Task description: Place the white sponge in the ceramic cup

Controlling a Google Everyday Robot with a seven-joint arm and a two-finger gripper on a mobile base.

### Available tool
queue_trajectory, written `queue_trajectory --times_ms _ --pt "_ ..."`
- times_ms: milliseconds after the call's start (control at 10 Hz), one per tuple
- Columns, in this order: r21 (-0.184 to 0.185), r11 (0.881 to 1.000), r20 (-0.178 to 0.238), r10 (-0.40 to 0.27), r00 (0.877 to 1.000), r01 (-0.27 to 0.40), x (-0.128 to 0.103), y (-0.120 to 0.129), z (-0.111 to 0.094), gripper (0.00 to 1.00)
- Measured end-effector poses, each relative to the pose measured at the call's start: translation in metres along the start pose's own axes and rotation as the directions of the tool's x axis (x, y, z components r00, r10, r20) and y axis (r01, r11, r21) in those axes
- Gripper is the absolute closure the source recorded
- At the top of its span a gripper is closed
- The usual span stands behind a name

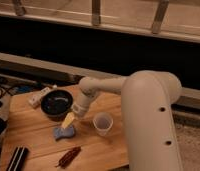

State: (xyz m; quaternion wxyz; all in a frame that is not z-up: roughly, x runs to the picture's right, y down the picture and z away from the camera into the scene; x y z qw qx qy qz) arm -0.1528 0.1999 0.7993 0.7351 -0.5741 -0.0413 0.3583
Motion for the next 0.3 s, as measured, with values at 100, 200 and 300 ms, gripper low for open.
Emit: queue_trajectory --times_ms 100,200,300 --pt "-0.007 1.000 -0.002 -0.006 1.000 0.006 -0.0017 0.0013 0.0020 0.20" --pt "-0.011 1.000 -0.004 -0.012 1.000 0.012 -0.0032 0.0032 0.0035 0.20" --pt "-0.015 1.000 -0.008 -0.023 1.000 0.023 -0.0051 0.0078 0.0043 0.20"
